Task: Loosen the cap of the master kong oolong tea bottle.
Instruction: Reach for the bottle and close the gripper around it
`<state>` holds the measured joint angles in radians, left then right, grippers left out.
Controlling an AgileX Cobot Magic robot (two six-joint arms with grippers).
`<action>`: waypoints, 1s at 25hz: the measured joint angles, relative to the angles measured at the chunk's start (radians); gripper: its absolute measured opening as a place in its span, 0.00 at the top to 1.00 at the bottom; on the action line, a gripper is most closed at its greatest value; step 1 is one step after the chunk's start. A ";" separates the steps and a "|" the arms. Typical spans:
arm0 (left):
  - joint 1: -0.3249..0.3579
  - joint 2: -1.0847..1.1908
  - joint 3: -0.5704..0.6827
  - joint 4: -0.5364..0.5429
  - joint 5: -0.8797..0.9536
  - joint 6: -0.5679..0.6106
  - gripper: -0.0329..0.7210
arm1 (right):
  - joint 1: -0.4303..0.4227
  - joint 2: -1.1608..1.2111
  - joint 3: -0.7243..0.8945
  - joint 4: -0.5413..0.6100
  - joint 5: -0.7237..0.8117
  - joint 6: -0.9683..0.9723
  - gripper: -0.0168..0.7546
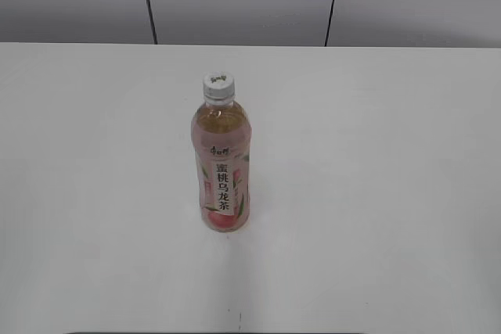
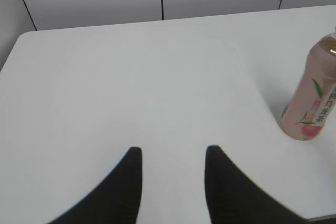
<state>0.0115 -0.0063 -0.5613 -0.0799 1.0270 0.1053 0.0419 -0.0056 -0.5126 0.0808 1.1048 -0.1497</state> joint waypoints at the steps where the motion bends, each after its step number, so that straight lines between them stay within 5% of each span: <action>1: 0.000 0.000 0.000 0.000 0.000 0.000 0.63 | 0.000 0.000 0.000 0.000 0.000 0.000 0.33; 20: 0.000 0.000 -0.001 -0.006 -0.004 0.000 0.63 | 0.000 0.000 0.000 0.000 0.000 0.000 0.33; 25: 0.000 0.023 -0.025 -0.042 -0.282 0.000 0.63 | 0.000 0.000 0.000 0.000 0.000 0.000 0.33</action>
<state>0.0115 0.0167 -0.5866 -0.1219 0.7450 0.1053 0.0419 -0.0056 -0.5126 0.0808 1.1048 -0.1497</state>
